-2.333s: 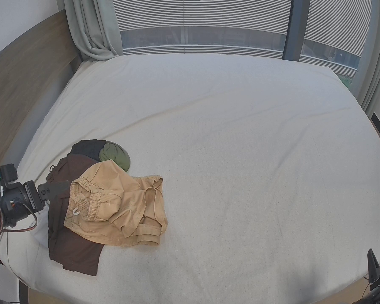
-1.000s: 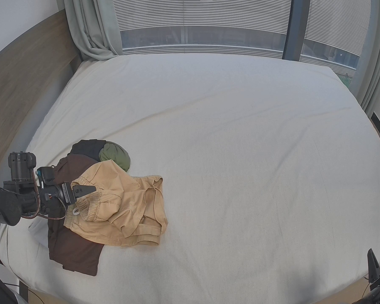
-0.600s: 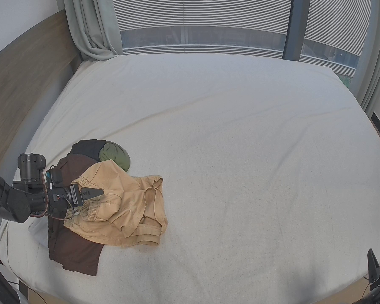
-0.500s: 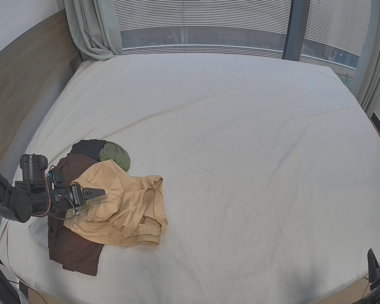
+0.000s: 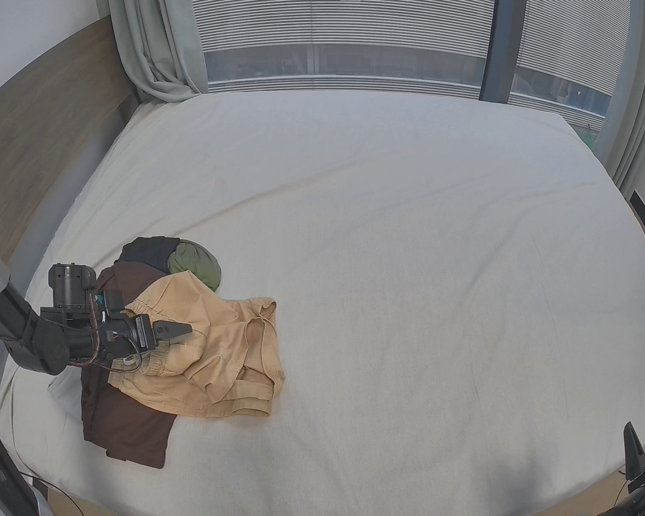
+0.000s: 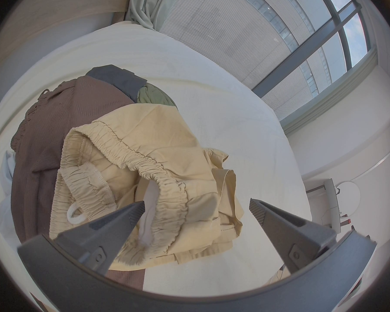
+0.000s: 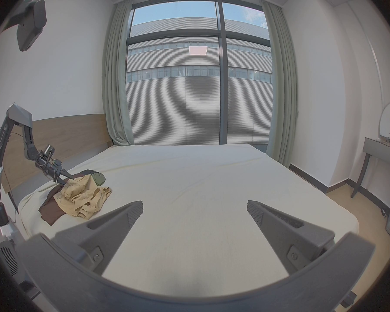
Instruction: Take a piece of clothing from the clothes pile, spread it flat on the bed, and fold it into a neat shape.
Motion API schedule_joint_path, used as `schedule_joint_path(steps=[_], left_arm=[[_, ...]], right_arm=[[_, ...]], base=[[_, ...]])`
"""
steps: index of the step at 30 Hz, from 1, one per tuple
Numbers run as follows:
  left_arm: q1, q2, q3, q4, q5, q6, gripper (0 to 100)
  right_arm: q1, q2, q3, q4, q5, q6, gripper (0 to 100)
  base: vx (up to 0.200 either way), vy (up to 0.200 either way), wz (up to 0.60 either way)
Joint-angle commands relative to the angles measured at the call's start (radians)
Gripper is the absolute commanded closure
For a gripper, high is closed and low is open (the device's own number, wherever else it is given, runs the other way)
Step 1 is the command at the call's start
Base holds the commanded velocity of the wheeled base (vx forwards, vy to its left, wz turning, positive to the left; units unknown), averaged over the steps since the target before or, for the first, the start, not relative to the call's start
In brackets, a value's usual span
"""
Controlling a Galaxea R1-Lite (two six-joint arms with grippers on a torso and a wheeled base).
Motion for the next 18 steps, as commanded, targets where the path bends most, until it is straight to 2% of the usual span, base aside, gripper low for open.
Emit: schedule_joint_path(steps=[1, 13, 14, 18], left_arm=[[-0.005, 0.044, -0.018, -0.008, -0.001, -0.001, 0], [-0.031, 0.092, -0.026, -0.068, -0.001, -0.002, 0], [-0.029, 0.096, -0.027, -0.071, -0.001, -0.002, 100], [-0.029, 0.105, -0.027, -0.08, -0.001, -0.002, 100]], right_arm=[[0.0, -0.004, 0.018, 0.0, 0.0, 0.0, 0], [0.0, -0.004, 0.018, 0.0, 0.0, 0.0, 0], [0.0, -0.004, 0.018, 0.0, 0.0, 0.0, 0], [0.0, -0.004, 0.018, 0.0, 0.0, 0.0, 0]], base=[[0.0, 0.0, 0.0], [0.0, 0.0, 0.0], [0.0, 0.0, 0.0], [0.0, 0.0, 0.0]])
